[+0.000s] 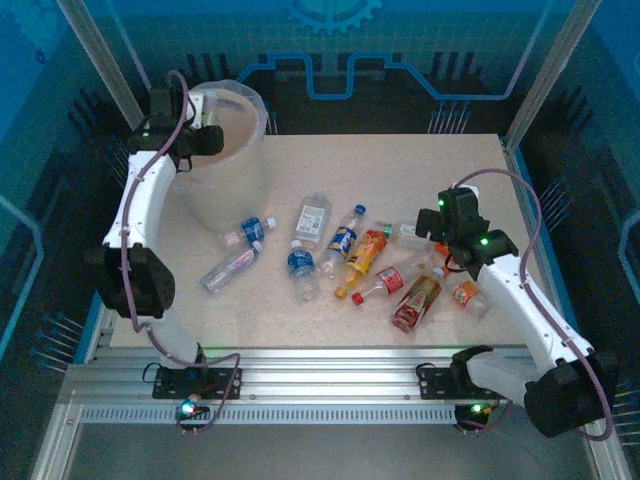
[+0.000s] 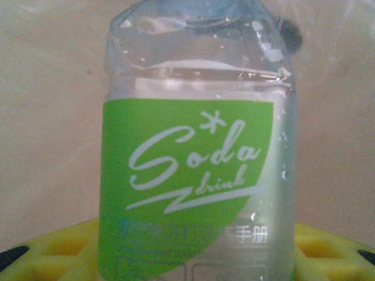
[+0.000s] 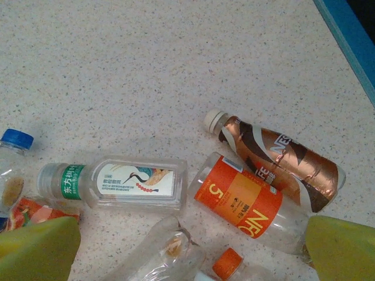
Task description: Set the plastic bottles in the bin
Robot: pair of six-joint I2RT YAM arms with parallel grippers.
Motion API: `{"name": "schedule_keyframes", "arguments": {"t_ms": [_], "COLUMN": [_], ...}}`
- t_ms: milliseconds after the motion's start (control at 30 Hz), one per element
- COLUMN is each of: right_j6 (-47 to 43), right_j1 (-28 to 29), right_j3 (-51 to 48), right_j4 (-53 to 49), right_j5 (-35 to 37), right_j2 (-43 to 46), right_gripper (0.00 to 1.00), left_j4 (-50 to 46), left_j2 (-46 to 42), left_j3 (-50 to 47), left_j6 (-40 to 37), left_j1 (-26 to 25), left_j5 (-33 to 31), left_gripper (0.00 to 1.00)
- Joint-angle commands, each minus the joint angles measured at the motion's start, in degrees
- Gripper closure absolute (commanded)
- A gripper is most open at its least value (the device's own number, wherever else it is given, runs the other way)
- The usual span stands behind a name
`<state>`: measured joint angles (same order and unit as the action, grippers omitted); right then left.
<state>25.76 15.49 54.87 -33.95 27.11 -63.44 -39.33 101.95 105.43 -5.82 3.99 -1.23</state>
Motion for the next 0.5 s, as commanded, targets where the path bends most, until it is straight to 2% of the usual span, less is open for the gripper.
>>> {"name": "schedule_keyframes", "arguments": {"t_ms": [0,267,467], "right_j6": [1.3,1.8,2.4], "right_j1": [0.8,0.7,0.8], "right_j3": [2.1,3.1,4.0], "right_j4": [-2.3,-3.7,-5.1], "right_j5": [-0.6,-0.4,-0.5], "right_j2": [-1.2,-3.5,-5.8], "right_gripper": [0.0,0.0,0.0], "left_j4": [-3.3,-6.5,-8.0], "left_j2": [2.1,5.6,8.0], "left_j3": [3.3,3.9,4.1], "left_j6": [-2.2,-3.8,-4.6], "left_j1": [0.6,0.6,0.6], "left_j5": [3.1,3.9,3.9], "left_gripper": [0.61,0.61,0.52]}}
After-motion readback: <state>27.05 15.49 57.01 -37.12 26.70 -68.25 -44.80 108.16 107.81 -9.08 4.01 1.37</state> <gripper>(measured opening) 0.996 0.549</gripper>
